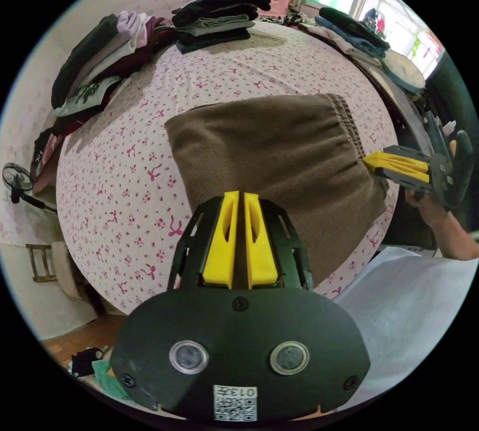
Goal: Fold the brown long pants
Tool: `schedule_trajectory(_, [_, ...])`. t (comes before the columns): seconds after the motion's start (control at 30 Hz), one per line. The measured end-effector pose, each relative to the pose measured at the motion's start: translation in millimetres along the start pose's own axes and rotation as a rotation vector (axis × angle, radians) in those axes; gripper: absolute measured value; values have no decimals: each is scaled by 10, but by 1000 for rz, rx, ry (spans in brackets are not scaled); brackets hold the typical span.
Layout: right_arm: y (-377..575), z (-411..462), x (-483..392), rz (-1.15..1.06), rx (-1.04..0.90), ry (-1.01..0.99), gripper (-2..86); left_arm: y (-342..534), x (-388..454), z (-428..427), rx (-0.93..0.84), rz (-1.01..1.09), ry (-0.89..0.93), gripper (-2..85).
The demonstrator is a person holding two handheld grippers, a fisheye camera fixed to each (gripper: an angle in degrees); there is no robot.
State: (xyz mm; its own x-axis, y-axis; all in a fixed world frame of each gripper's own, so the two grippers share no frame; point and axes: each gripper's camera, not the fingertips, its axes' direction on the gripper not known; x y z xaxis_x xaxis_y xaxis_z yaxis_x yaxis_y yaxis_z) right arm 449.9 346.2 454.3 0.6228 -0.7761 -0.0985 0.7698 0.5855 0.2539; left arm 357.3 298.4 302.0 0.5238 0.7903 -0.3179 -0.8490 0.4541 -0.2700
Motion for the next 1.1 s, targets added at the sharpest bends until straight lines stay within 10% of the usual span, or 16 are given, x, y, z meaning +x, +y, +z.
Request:
schedule_trajectory(0.57, [526, 2, 826, 548, 149, -374, 145, 419, -1338, -58, 145, -264, 398, 95])
schedule_trajectory(1.1, [214, 353, 1139, 583, -33, -353, 172, 328, -1682, 328, 49, -241, 543, 179])
